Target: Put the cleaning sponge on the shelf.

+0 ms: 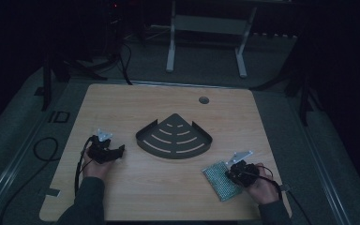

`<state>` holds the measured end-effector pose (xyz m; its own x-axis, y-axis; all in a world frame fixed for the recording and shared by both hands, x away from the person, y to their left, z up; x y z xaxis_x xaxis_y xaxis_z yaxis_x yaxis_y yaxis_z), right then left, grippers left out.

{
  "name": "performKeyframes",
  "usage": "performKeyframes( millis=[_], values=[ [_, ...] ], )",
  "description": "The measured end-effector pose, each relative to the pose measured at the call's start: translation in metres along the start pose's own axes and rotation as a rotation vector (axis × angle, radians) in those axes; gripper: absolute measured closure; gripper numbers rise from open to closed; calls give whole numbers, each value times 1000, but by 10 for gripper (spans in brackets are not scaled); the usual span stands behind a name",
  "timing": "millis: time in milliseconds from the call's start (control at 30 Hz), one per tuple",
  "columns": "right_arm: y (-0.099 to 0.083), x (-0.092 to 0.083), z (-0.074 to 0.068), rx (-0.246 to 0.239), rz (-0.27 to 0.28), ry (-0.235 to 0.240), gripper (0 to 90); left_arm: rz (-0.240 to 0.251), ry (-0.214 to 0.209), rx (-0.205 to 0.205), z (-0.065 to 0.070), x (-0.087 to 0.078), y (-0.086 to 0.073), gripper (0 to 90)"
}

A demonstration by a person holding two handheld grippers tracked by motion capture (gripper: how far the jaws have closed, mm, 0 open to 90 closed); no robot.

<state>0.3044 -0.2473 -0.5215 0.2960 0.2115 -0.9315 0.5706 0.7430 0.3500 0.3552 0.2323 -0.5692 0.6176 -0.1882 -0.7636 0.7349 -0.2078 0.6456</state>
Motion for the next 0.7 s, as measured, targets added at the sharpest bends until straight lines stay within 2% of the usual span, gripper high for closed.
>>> performKeyframes(
  millis=[700],
  values=[
    [0, 2, 30, 26, -26, -27, 899, 0, 0, 1, 0, 0, 0, 283]
  ],
)
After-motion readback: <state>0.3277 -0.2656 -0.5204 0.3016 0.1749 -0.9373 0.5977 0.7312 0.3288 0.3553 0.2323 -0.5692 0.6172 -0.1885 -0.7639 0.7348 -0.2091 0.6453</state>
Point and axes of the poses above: each handheld gripper's, and its own axes: x roughly forward along the jaws, y roughly out of its top, z roughly to its right, the point moved 1 cm from there along x, roughly forward along the jaws, and after that the axes turned 6 degrees about -z, right-handed, at the moved point
